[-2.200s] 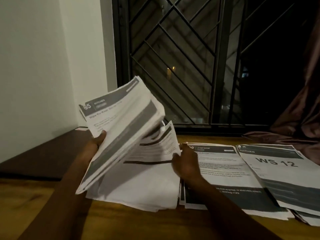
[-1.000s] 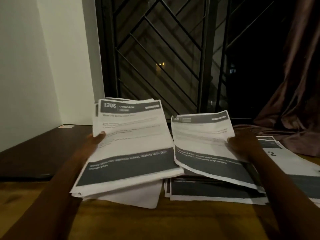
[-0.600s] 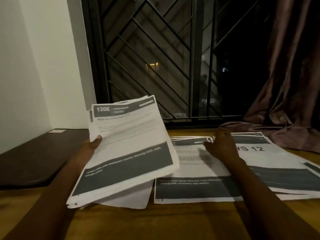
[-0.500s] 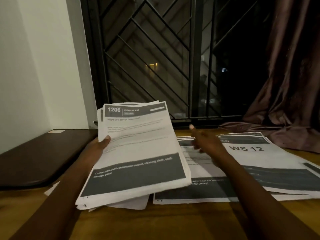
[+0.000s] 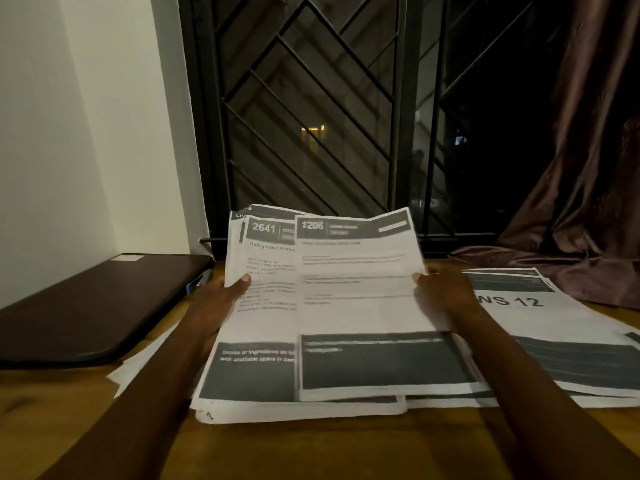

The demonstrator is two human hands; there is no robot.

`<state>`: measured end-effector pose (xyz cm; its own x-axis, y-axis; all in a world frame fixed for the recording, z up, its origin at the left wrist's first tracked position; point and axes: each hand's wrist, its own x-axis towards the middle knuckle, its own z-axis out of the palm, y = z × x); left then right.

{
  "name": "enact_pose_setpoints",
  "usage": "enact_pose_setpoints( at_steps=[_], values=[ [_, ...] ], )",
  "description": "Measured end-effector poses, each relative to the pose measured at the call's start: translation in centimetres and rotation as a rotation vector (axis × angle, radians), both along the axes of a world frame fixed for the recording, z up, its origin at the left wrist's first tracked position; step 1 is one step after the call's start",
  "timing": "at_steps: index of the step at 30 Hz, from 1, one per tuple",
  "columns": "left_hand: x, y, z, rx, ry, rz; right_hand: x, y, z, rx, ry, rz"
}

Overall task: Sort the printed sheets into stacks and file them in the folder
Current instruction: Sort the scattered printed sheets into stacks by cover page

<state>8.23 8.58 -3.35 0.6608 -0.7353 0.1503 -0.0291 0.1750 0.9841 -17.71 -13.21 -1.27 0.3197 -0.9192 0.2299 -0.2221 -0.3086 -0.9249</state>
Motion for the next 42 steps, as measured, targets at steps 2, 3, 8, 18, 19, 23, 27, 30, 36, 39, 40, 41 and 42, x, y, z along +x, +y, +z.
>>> enact_pose_setpoints(
  at_steps=[2,3,8,18,19,23,27,30,36,39,40,41,42],
  values=[
    [0.9,0.4,0.3,-0.035,0.032,0.061,-1.5,-0.8,0.1,-0.127,0.126,-0.133],
    [1.0,0.7,0.7,-0.032,0.048,0.083,-2.1,-1.3,-0.1,-0.179,0.193,-0.176],
    [3.6,2.7,0.6,-0.121,0.103,0.166,-2.8,-2.0,-0.5,-0.275,0.476,-0.176],
    [1.1,2.2,2.2,-0.145,0.104,0.146,-1.8,-2.3,-1.2,-0.287,0.505,-0.21],
    [0.8,1.7,2.1,-0.123,0.107,0.119,-1.5,-1.8,-0.9,-0.346,0.393,-0.215],
    [0.2,-0.2,1.1,-0.079,0.074,0.047,0.4,2.6,1.4,0.136,-0.099,0.242],
    [-1.2,-0.5,0.6,-0.079,0.022,-0.061,2.2,3.9,1.3,0.172,-0.064,0.343],
    [-3.0,-0.4,1.0,-0.054,0.132,-0.105,2.3,3.2,0.9,0.14,-0.093,0.264],
    [-1.8,-0.3,0.7,-0.026,0.091,0.0,0.3,0.9,0.7,-0.086,0.057,-0.046],
    [-0.6,0.4,0.6,-0.003,0.091,0.069,-2.1,-0.9,0.7,-0.266,0.151,-0.245],
    [-0.1,0.7,0.7,-0.003,0.113,0.091,-2.8,-1.4,0.6,-0.287,0.17,-0.276],
    [0.4,1.1,0.9,-0.013,0.133,0.098,-3.3,-1.7,0.5,-0.294,0.195,-0.3],
    [0.8,1.7,1.1,-0.026,0.156,0.106,-3.6,-1.9,0.3,-0.302,0.216,-0.317]
  ],
)
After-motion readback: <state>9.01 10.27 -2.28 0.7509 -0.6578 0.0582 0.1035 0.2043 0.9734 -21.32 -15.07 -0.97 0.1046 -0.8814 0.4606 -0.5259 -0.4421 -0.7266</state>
